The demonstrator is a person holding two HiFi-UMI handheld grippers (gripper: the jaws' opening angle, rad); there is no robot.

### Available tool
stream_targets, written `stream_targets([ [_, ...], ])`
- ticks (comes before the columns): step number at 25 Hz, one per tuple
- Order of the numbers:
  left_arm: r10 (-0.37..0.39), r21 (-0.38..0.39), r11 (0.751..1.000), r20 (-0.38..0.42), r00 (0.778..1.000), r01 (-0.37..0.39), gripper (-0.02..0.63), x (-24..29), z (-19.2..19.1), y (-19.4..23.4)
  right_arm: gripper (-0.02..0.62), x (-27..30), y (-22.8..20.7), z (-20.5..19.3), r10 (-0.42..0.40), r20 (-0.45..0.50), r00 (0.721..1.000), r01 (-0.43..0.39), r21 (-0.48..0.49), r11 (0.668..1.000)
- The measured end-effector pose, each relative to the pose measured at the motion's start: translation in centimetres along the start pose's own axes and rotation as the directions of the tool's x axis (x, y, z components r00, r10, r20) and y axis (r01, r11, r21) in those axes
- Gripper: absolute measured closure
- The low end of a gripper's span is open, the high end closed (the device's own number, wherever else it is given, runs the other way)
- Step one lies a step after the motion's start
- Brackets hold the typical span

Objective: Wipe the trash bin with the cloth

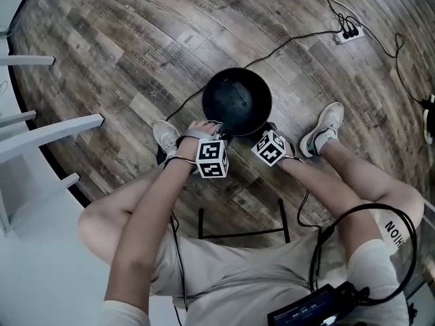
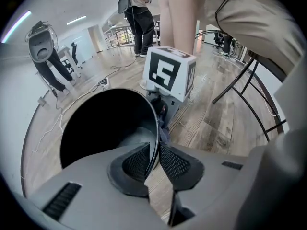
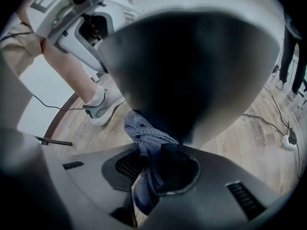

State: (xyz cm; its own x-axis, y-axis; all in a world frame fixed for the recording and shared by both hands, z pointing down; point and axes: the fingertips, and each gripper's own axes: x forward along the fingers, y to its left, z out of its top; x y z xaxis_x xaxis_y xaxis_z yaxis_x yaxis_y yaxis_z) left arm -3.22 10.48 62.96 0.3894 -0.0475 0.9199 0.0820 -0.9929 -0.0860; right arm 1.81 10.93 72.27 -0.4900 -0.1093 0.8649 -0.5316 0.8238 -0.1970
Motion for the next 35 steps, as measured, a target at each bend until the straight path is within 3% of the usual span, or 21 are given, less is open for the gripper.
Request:
stream_targets([
  [4, 0.003, -0.014, 1.0, 0.004, 1.0, -0.003, 0.531, 0.0, 0.2, 0.2, 0.517, 3.0, -0.8, -1.6, -0.032, -0.031, 0.999, 0.031, -0.01, 0.999],
  [9, 0.027, -0.023, 0.999, 0.011, 1.0, -0.027, 0.531, 0.3, 0.7, 0.6, 0.517, 6.0, -2.2, -3.1, -0.066, -0.068, 0.996, 0.071, 0.076, 0.995],
  [12, 0.04, -0.035, 0.999, 0.003, 0.999, -0.04, 0.531, 0.5, 0.8, 0.8, 0.517, 7.2, -2.7, -3.5, -0.073, -0.086, 0.994, 0.08, 0.073, 0.994],
  [16, 0.045, -0.068, 0.997, -0.001, 0.999, -0.045, 0.531, 0.7, 0.9, 1.0, 0.517, 7.5, -3.2, -4.3, -0.08, -0.117, 0.99, 0.082, 0.013, 0.997],
  [21, 0.027, -0.133, 0.991, -0.019, 0.999, -0.029, 0.526, 0.5, 0.7, 0.8, 0.517, 5.6, -2.5, -4.7, -0.048, -0.127, 0.991, 0.053, 0.039, 0.998],
  [30, 0.047, -0.022, 0.999, -0.133, 0.99, -0.05, 0.494, -0.7, -2.6, 1.9, 0.517, -0.9, 0.0, -3.8, 0.001, -0.084, 0.996, 0.003, 0.053, 0.999],
  [35, 0.075, 0.126, 0.991, -0.167, 0.983, -0.054, 0.477, 0.3, -3.6, 1.9, 0.517, -5.1, 2.4, -0.9, 0.045, 0.007, 0.999, -0.045, 0.038, 0.998],
])
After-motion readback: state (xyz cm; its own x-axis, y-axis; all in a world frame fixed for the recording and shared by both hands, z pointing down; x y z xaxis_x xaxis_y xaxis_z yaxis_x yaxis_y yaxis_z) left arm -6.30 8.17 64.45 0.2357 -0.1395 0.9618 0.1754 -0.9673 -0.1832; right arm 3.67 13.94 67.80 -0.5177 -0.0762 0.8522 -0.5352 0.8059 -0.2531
